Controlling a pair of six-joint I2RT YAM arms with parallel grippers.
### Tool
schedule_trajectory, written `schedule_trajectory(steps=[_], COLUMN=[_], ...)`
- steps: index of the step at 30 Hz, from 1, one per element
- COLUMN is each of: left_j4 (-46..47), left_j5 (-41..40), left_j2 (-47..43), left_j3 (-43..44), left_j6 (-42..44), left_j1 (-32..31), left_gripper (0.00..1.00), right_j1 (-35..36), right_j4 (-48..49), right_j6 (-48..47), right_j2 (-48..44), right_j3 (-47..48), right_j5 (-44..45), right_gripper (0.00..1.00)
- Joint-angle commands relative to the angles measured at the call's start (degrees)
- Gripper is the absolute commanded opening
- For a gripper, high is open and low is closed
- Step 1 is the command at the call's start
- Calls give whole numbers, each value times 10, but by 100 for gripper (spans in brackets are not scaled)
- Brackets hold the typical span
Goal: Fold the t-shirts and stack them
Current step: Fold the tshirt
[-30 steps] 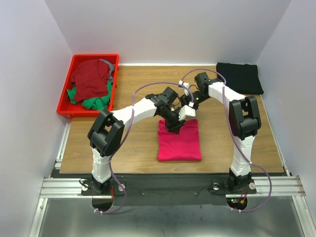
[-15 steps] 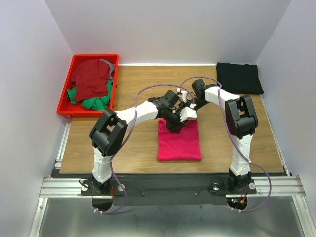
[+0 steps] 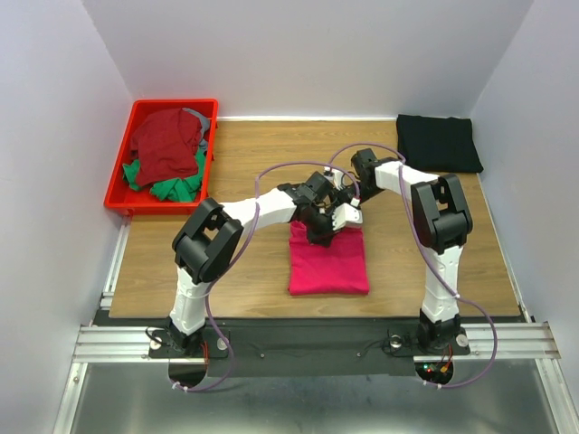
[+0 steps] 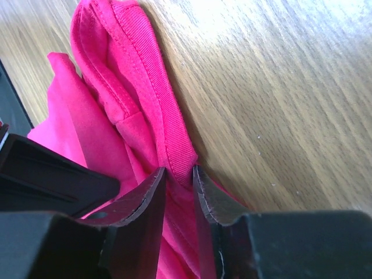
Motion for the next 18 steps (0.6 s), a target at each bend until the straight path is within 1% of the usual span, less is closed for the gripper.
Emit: schedule_trajectory(steps=[1,8,18], left_j4=[-6,-29,-36], left_j5=[3,-11,-44], left_j2=[-39,-73,-75], left_j3=[14,44,81], left_j6=[5,36,69], left_j1=[-7,-27,-27], left_gripper=[0,0,0], right_j1=[6,5,6], right_j4=[14,14,13], right_j6=[-10,-6,-11], right_j2=[27,31,31], right_j3=[-17,-13,-18], right_j5=[39,29,16], right_gripper=[31,29,28])
